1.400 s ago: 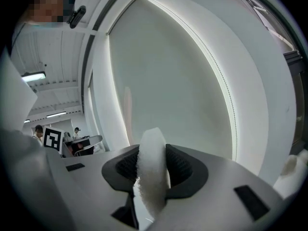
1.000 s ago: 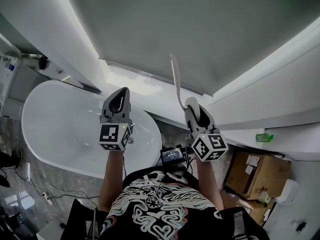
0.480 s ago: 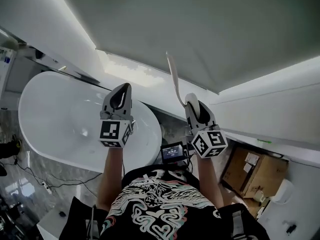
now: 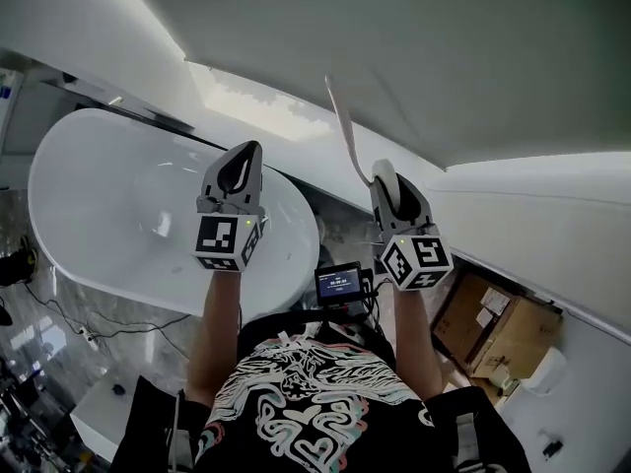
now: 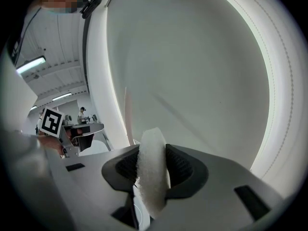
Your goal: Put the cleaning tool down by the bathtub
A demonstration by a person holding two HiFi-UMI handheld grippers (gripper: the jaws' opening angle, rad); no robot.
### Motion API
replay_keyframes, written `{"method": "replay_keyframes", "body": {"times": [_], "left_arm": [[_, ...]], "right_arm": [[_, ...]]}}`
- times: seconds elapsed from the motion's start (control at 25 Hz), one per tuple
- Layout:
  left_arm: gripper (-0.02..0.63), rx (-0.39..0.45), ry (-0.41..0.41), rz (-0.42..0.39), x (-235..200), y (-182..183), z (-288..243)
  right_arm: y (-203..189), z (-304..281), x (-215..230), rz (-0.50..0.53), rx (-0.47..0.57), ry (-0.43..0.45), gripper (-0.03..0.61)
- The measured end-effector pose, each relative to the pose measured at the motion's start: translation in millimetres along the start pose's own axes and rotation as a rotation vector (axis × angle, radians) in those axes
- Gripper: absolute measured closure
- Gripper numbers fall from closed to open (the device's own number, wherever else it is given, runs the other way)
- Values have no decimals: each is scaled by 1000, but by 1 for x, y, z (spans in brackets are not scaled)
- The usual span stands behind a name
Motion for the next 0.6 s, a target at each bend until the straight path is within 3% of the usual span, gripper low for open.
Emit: {"method": "replay_keyframes", "body": {"times": [0.24, 0.6], "left_arm": [[597, -37, 9, 13, -5, -27, -13], [597, -101, 6, 48, 0, -76, -33]], "right_arm": [[-17, -28, 12, 61, -60, -14, 431], [-46, -58, 37, 70, -120, -21, 431]]}}
Point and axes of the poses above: the fingertips, and each gripper's own axes: z backward along the fingers, x to its right, y out of its top, the point moved 3 cm from there along z, backward along the fingers, and after that the axes turned 15 degrees about -z, right-handed, at the moved point
